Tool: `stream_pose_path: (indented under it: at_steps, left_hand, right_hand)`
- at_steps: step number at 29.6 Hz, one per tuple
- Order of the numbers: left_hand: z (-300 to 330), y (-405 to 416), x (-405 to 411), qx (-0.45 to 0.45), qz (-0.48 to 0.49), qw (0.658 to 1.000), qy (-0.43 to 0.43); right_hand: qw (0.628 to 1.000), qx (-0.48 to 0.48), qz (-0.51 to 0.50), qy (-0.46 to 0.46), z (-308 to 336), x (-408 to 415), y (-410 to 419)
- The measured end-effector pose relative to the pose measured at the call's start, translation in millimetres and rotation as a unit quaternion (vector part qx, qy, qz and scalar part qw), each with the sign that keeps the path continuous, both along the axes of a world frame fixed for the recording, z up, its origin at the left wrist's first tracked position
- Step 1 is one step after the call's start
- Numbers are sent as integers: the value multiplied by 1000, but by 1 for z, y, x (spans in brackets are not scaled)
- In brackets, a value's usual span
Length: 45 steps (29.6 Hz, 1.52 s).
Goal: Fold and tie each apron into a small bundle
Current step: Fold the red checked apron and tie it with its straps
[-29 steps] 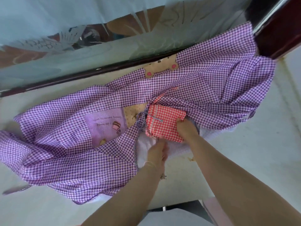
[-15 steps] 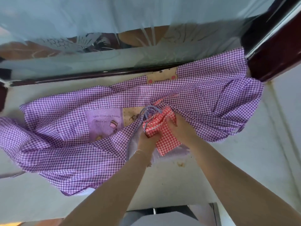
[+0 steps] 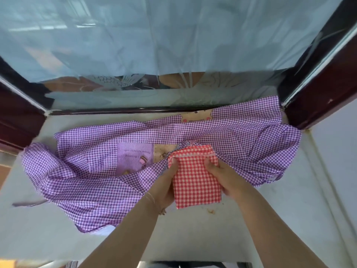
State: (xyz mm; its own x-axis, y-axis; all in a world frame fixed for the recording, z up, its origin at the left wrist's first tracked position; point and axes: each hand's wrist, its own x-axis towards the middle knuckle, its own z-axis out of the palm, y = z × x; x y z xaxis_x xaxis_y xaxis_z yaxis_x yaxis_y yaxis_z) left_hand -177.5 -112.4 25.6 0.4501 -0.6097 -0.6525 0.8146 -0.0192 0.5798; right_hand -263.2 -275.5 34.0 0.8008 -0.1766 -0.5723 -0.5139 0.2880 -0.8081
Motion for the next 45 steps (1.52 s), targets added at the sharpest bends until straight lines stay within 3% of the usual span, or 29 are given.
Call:
stream_pose_path:
  at_steps: [2,4,7,10,14,16,19,22,25,28,31,35,39,41,43,45]
  left_hand:
    - [7,0,0,42,29,993,-107]
    - [15,-1,3,109,60,954,-274]
    - [27,1,11,113,127,922,-348]
    - [40,12,24,55,91,920,-377]
    - [70,17,29,12,-28,896,-442]
    - [87,16,30,-41,-61,914,-399]
    - [107,20,35,-177,-105,952,-225]
    - [117,21,34,-185,-113,958,-187]
    - [119,15,35,-93,-39,980,-170]
    - [118,17,33,-108,49,983,-141]
    - [115,21,20,-76,-43,972,-218]
    - [112,33,16,-116,-116,942,-292]
    - [120,41,19,-103,-131,918,-359]
    - [124,45,22,-86,-138,899,-406]
    - [127,49,27,-61,-136,877,-456]
    - [130,52,30,-60,-139,853,-499]
  right_hand:
    - [997,-72,-9,-24,12,0,5]
    - [985,-165,-22,-50,27,0,15]
    - [962,-250,-49,-96,42,2,29]
    - [964,-238,-48,-106,61,-1,30]
    - [989,-58,-75,-115,70,-10,22]
    - [990,39,-71,-114,67,-13,22]
    - [985,122,-53,-112,71,-15,26]
    - [982,128,-46,-131,82,-17,25]
    - [984,-30,-84,-155,102,-16,28]
    - [930,-278,-146,-192,114,-11,39]
    - [851,-436,-146,-253,111,-8,52]
    - [814,-488,-150,-277,102,-7,62]
    - [837,-426,-148,-309,106,-10,71]
    - [883,-303,-137,-330,117,-9,72]
    - [939,-118,-122,-300,136,-5,65]
    - [961,-25,-52,-270,155,-3,53]
